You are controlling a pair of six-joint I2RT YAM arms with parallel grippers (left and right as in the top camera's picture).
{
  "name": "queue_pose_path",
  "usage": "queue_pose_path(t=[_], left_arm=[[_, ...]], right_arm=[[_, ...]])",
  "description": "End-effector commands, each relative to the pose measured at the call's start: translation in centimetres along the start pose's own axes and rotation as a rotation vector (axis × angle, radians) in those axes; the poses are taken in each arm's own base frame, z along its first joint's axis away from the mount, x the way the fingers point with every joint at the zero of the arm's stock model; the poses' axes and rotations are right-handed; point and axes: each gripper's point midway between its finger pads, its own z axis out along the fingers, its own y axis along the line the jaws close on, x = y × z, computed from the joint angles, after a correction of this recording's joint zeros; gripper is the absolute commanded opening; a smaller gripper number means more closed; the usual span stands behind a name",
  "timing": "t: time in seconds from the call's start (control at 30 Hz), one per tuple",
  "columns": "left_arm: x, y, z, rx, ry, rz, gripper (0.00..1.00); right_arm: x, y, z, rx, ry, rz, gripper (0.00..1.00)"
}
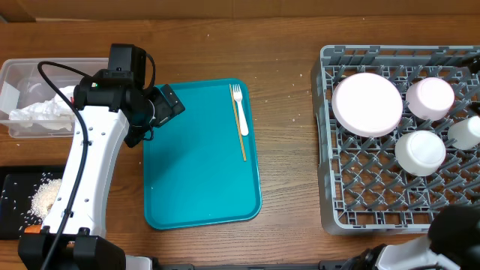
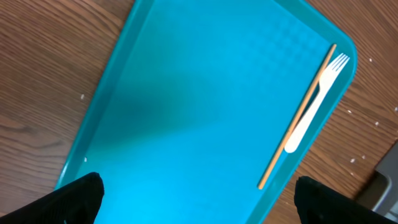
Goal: Sort waste into correct bins and load items into the dishwasher
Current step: 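Reach the right gripper to the wooden chopstick on the tray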
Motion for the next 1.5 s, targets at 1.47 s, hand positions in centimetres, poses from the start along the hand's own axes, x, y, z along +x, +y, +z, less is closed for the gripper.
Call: queue_pose_path(t=[1.47], left_arm=[[-4.4, 10.7, -1.2, -0.182, -0.054, -0.327, 1.00]], right_arm=[[37.0, 16.2, 37.3, 0.195, 0.305, -1.048, 0.83]])
